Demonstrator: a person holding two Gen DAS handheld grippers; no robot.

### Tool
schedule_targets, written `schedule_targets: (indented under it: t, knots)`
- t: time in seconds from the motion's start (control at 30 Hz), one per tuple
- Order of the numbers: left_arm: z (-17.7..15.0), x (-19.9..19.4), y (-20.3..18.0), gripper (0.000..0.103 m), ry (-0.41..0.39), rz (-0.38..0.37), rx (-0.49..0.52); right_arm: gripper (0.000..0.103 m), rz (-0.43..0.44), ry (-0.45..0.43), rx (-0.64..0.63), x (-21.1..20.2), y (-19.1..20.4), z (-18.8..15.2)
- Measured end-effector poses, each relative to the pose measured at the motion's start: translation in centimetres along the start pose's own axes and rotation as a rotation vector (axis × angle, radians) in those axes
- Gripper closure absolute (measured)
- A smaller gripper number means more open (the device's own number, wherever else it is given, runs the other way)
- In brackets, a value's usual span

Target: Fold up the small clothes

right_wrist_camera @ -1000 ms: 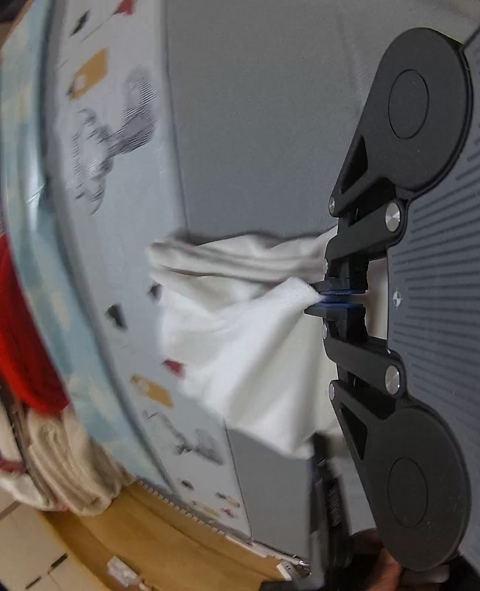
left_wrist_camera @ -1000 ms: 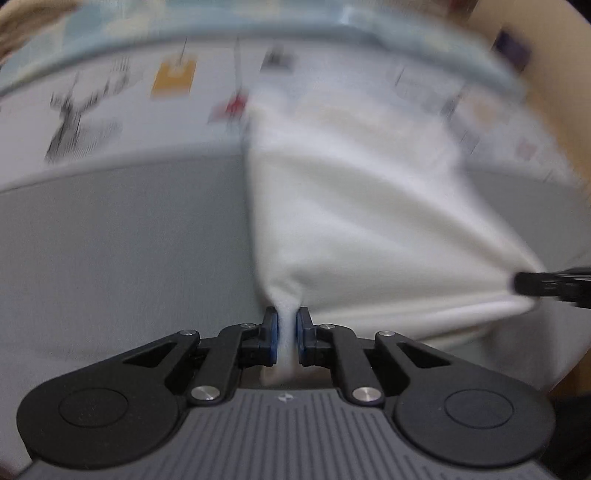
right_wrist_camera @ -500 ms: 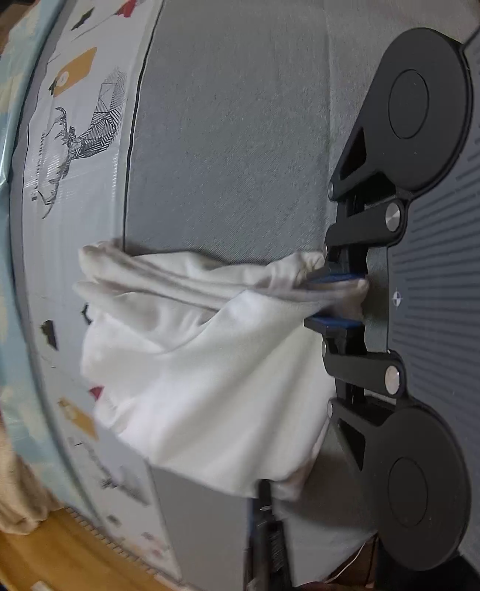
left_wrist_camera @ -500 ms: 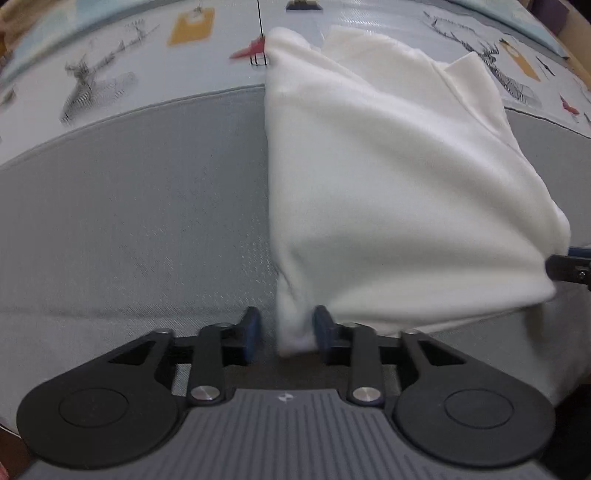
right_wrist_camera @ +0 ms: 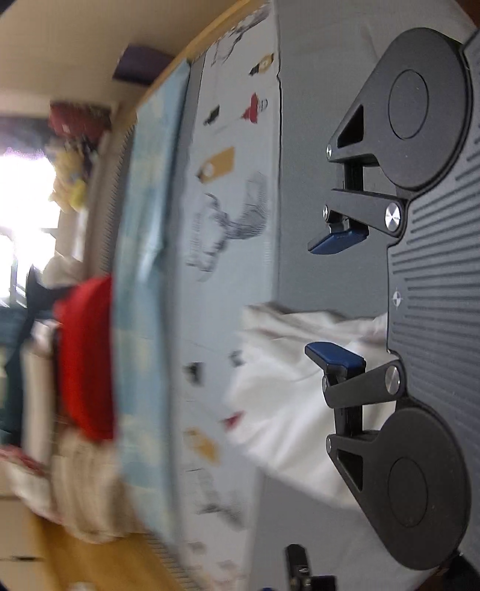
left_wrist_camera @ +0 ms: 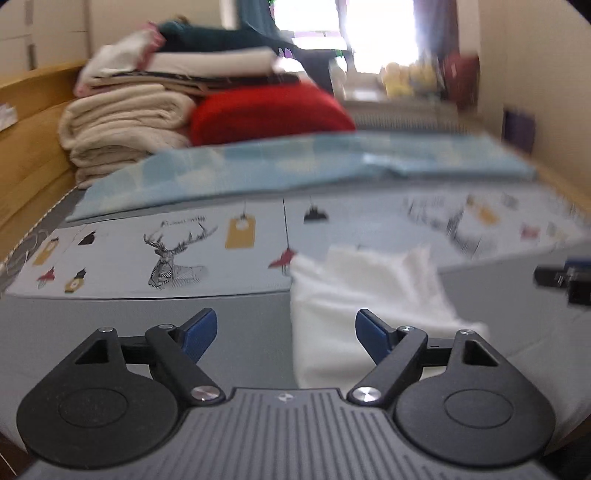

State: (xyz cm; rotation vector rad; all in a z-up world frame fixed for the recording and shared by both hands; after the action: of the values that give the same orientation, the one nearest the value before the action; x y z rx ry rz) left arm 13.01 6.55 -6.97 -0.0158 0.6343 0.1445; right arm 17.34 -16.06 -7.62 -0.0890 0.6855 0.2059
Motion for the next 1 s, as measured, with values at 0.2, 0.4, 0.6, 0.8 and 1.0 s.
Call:
schedule_targets:
  t: [0.2, 0.4, 0.6, 0.8, 1.0]
  knots:
    - [-4.7, -4.7, -2.2, 0.016, 0.045, -0.039, -0.018, 0.026, 0.039, -0.149, 0.041, -7.2, 0.6, -1.5]
    - [-7.9, -4.1, -3.6, 0.016, 0.11, -0.091, 0.036, 0.016, 0.029, -0.149, 0.032, -8.9, 1.7, -4.1]
    - [-8.4, -2.6, -3.0, 0.016, 0.153, -0.104, -0.064, 0.016, 0.038, -0.08, 0.01, -7.9, 2.9, -5.3]
    - [-7.8, -2.6, -3.5, 0.016, 0.135, -0.119, -0.065, 0.015, 0.056, -0.052, -0.011, -7.4, 4.2, -5.9]
    - [-8.0, -2.1, -3.8, 0.016, 0.151, -0.128, -0.061, 0.015, 0.065, -0.051, -0.057, -6.9, 5.3, -5.9]
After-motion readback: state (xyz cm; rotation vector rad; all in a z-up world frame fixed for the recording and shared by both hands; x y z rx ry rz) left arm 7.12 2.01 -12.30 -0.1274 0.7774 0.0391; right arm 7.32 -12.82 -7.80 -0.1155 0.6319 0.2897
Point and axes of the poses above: each gripper's, at about its wrist camera, not at the fingertips, and x roughly the way its jaws point, y to its left, z to its top, the point moved 10 cm from there along x, roughly the way its jaws point, and after that the axes turned 2 degrees about -z, right-handed, at the moved point
